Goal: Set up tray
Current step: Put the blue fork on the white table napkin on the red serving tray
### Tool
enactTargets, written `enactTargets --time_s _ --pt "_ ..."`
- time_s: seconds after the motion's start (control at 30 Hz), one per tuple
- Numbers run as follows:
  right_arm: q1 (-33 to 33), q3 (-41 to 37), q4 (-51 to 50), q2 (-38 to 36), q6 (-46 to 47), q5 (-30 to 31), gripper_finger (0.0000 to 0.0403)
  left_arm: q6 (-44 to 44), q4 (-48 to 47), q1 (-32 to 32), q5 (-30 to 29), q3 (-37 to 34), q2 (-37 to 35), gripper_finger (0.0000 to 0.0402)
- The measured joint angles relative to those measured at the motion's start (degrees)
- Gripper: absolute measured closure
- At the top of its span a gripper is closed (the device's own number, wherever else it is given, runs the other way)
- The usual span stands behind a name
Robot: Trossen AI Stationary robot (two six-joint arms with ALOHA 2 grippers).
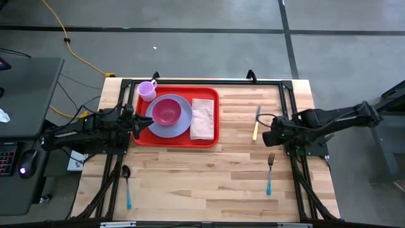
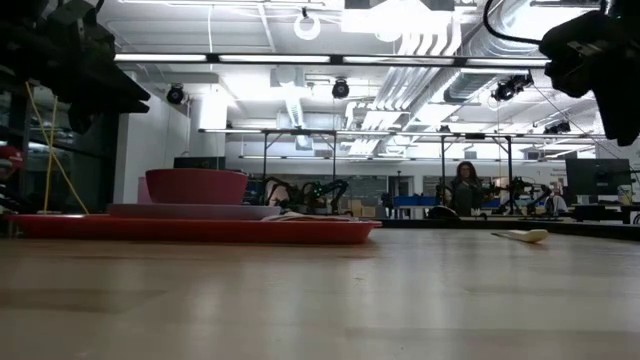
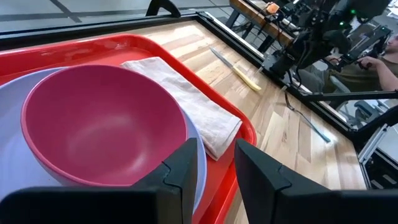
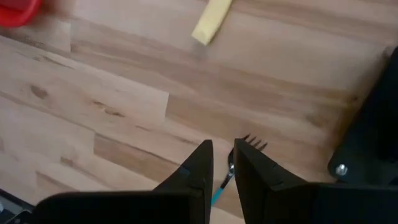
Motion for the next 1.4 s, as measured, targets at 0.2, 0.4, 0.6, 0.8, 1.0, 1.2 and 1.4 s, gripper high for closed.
enactTargets --time_s 0.2,0.4,0.6,0.8,1.0,1.2,1.4 --pt "6.3 0.0 -1.5 1.6 5.8 -0.1 0.0359 0.0 -1.8 0.0 0.0 0.0 0.0 0.0263" --pt "11.7 0.0 -0.6 5.5 10.3 -0.4 0.0359 0.1 -2.2 0.0 0.0 0.0 0.0 0.0263" --pt "15.5 0.0 3.4 9.8 13.4 -2.6 0.0359 0.2 -2.4 0.0 0.0 0.0 0.0 0.0263" --pt "18.4 0.0 5.6 13.9 16.5 -5.7 0.0359 0.5 -2.4 0.0 0.0 0.0 0.0 0.0263" --pt "20.8 0.0 7.9 16.9 20.9 -9.2 0.0358 0.5 -2.4 0.0 0.0 0.0 0.0 0.0263" --pt "22.2 0.1 10.6 19.6 23.7 -9.4 0.0349 0.6 -2.4 0.0 0.0 0.0 0.0 0.0263" --pt "22.2 0.1 13.1 24.0 23.9 -10.7 0.0327 0.6 -2.4 0.0 0.0 0.0 0.0 0.0263"
